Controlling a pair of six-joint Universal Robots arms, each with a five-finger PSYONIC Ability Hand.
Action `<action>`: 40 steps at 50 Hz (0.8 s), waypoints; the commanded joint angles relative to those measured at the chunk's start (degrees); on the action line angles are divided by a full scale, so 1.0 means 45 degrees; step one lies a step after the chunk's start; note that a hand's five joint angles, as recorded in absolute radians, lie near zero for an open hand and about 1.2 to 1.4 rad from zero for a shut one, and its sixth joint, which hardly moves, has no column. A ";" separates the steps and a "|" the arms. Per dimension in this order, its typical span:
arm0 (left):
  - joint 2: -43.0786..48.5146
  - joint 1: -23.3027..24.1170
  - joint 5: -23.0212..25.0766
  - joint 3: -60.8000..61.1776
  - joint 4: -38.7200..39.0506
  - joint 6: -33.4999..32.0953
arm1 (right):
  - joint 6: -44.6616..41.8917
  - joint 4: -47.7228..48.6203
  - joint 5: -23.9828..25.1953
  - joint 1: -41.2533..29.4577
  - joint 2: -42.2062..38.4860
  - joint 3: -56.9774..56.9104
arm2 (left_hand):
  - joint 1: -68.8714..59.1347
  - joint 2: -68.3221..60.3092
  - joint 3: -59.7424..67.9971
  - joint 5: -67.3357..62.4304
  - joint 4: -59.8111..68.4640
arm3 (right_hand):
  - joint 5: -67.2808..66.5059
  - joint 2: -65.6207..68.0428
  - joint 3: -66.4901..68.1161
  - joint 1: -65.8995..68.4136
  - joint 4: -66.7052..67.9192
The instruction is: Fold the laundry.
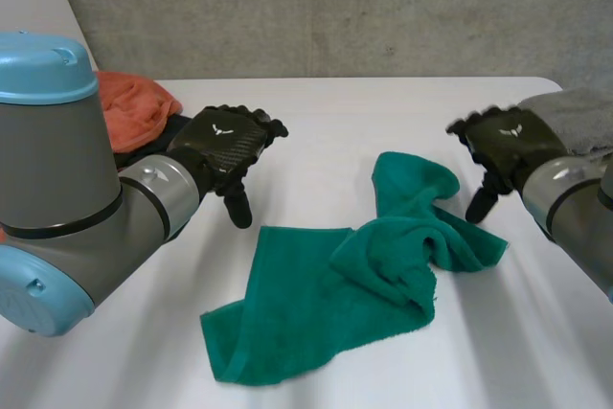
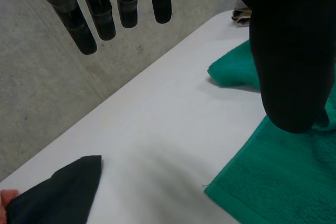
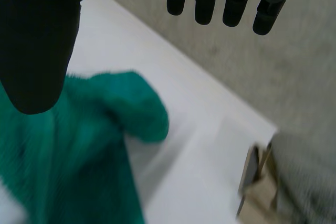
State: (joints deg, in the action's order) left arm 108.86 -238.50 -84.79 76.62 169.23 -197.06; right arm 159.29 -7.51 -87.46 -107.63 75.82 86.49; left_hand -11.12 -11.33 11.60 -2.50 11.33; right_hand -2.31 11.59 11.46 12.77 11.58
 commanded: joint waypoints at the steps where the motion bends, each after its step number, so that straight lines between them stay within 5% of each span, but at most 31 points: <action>1: 0.0086 -0.0028 0.0015 0.0064 -0.0027 0.0061 | 0.1709 -0.1418 0.0293 0.0966 -0.1590 0.0797 | 0.0249 0.0296 -0.0356 0.0556 -0.0295 | 0.0513 -0.0354 -0.0325 -0.0615 -0.0350; 7: 0.0282 -0.0008 0.0015 0.0044 0.0031 0.0159 | 0.2315 -0.0052 0.1485 0.1143 -0.3079 0.0916 | 0.0249 0.0296 -0.0356 0.0556 -0.0295 | -0.4068 0.4228 0.4256 0.3966 0.4231; 8: 0.0340 -0.0008 0.0015 0.0006 0.0031 0.0178 | 0.2664 0.0395 0.1680 0.1124 -0.3312 0.0877 | 0.0249 0.0296 -0.0356 0.0556 -0.0295 | -1.2190 1.2349 1.2377 1.2087 1.2352; 9: 0.0379 0.0011 0.0015 -0.0014 0.0031 0.0178 | 0.2823 0.0592 0.1721 0.1124 -0.3353 0.0857 | 0.0249 0.0296 -0.0356 0.0556 -0.0295 | -1.5014 1.5173 1.5202 1.4912 1.5177; 14: 0.0497 -0.0028 -0.0024 -0.0073 0.0090 0.0198 | 0.3410 0.1803 0.1643 0.0929 -0.2264 0.1110 | 0.0249 0.0296 -0.0356 0.0556 -0.0295 | -1.5043 1.5202 1.5230 1.4941 1.5205; 19: 0.0613 -0.0067 0.0015 -0.0326 0.0304 0.0451 | 0.2224 0.2781 0.2012 0.0695 0.0819 0.1326 | 0.0249 0.0296 -0.0356 0.0556 -0.0295 | -1.5043 1.5202 1.5230 1.4941 1.5205; 31: 0.2390 0.0499 0.0678 -0.1693 0.0403 0.1877 | -0.1002 0.0107 0.3420 -0.1199 0.3735 -0.0703 | 0.0249 0.0296 -0.0356 0.0556 -0.0295 | -1.5043 1.5202 1.5230 1.4941 1.5205; 40: 0.3933 0.1495 0.0913 -0.2865 0.0129 0.2365 | -0.1102 -0.0870 0.3889 -0.1943 0.5005 -0.3008 | 0.0249 0.0296 -0.0356 0.0556 -0.0295 | -1.5043 1.5202 1.5230 1.4941 1.5205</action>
State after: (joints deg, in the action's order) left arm 122.66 -234.22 -81.05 66.73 170.49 -187.78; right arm 153.44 -9.48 -71.08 -115.10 95.61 78.50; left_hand -11.12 -11.33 11.60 -2.52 11.33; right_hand -56.53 66.96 67.49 64.47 68.34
